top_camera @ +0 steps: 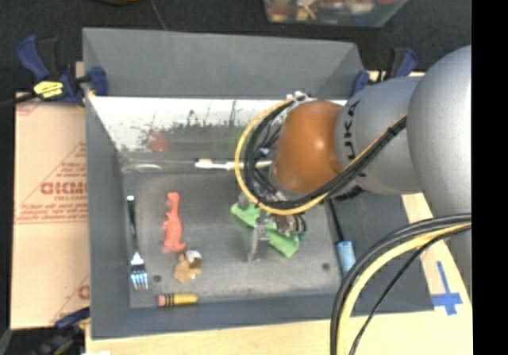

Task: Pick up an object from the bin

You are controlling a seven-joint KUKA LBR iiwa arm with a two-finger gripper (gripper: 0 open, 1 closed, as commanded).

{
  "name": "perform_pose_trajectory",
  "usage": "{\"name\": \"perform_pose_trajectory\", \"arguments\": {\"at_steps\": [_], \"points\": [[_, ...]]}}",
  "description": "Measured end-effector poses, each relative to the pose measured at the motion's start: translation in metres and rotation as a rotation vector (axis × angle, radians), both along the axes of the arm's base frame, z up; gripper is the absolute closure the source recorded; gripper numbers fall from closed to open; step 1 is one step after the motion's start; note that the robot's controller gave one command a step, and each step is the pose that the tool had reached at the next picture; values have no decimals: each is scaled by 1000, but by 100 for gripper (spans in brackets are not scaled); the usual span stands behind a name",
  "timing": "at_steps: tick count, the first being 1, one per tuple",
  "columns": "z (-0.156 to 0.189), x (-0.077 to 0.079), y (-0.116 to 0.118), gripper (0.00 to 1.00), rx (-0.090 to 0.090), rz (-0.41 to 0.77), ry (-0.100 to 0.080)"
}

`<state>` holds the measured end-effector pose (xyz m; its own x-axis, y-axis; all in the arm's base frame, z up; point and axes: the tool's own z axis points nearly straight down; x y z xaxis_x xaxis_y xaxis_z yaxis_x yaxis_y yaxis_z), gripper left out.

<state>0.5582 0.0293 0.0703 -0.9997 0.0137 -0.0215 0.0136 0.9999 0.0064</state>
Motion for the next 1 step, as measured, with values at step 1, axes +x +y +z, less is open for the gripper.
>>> {"name": "perform_pose_trajectory", "arguments": {"at_steps": [1], "points": [[2,-4,-8,100,0,-74,8]]}}
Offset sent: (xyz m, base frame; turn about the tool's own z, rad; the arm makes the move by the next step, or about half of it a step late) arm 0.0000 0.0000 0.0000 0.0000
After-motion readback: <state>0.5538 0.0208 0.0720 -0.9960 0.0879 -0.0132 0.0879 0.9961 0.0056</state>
